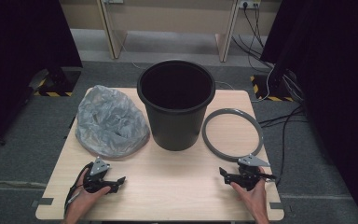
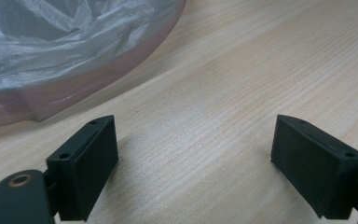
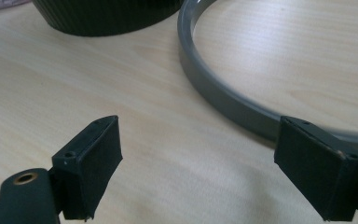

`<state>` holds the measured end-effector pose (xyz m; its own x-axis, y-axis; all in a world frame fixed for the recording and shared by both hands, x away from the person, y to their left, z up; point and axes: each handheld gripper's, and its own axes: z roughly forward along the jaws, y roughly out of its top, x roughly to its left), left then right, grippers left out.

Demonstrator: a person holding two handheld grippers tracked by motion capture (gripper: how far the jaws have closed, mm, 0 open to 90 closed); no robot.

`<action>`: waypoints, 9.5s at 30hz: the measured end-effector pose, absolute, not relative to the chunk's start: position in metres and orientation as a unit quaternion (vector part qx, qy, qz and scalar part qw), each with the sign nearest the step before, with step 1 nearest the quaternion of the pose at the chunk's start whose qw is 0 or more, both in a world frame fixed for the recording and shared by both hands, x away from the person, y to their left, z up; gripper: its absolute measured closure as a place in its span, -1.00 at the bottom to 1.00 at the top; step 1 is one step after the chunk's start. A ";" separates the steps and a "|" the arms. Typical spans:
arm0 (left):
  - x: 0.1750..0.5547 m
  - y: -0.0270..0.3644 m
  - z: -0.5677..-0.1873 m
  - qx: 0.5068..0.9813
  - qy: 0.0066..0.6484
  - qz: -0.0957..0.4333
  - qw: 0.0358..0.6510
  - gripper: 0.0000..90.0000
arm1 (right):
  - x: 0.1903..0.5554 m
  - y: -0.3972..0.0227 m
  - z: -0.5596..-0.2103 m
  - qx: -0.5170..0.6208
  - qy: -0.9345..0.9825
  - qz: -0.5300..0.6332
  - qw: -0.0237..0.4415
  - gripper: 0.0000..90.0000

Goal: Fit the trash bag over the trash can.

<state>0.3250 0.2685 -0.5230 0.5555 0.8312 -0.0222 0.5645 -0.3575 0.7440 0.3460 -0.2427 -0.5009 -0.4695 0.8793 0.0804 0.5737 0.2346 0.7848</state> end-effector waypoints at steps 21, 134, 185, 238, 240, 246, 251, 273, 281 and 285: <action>0.325 0.275 -0.521 0.782 0.448 0.169 0.398 -0.67 | 0.331 -0.242 -0.514 0.472 0.787 0.354 0.181 -0.67; 0.416 0.305 -0.400 0.751 0.440 0.204 0.448 0.76 | 0.333 -0.235 -0.516 0.455 0.804 0.334 0.190 -0.77; 0.448 0.189 -0.215 0.748 0.326 0.237 0.528 0.75 | 0.335 -0.235 -0.515 0.453 0.804 0.333 0.191 -0.77; 0.477 0.165 -0.232 0.731 0.380 0.188 0.535 -0.37 | 0.345 -0.248 -0.489 0.455 0.782 0.379 0.194 -0.63; 0.474 0.176 -0.235 0.728 0.385 0.199 0.532 -0.37 | 0.349 -0.250 -0.474 0.453 0.774 0.393 0.203 -0.63; 0.468 0.200 -0.254 0.726 0.403 0.213 0.514 -0.38 | 0.369 -0.245 -0.414 0.431 0.757 0.432 0.232 -0.63; 0.453 0.196 -0.280 0.740 0.389 0.232 0.497 -0.40 | 0.384 -0.240 -0.358 0.411 0.740 0.462 0.265 -0.65; 0.427 0.191 -0.292 0.730 0.370 0.214 0.533 -0.41 | 0.453 -0.190 -0.288 0.389 0.729 0.513 0.232 -0.16; 0.433 0.206 -0.308 0.725 0.391 0.193 0.534 -0.43 | 0.462 -0.198 -0.300 0.379 0.730 0.524 0.220 0.64; 0.433 0.207 -0.311 0.723 0.391 0.189 0.538 -0.44 | 0.469 -0.197 -0.307 0.375 0.737 0.516 0.225 0.84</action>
<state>0.4334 0.2067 -0.3110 0.6235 0.7677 -0.1477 0.3620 -0.1161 0.9249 0.4690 -0.1971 -0.3070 -0.6181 0.7842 0.0555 0.3205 0.1869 0.9286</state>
